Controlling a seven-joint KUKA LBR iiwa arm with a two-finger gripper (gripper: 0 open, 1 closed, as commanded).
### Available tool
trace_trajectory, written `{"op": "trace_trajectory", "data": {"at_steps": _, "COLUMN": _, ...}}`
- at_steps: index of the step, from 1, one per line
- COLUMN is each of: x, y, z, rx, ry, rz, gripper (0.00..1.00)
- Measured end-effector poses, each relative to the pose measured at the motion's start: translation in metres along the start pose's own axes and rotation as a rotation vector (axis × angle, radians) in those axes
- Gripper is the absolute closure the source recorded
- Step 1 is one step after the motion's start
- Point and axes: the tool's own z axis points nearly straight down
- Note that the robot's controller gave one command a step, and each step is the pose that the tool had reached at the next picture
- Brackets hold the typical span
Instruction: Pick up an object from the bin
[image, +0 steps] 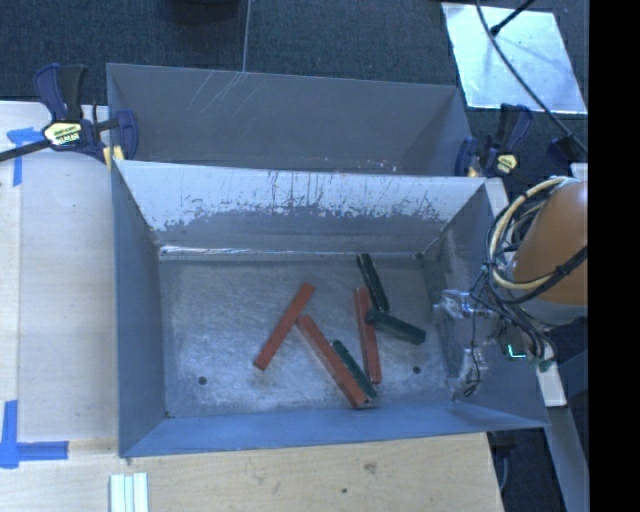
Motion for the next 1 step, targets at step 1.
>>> {"op": "trace_trajectory", "data": {"at_steps": 1, "x": -0.0552, "y": 0.0363, "z": 0.0602, "rx": 0.0, "ry": -0.009, "rz": -0.266, "gripper": 0.0}}
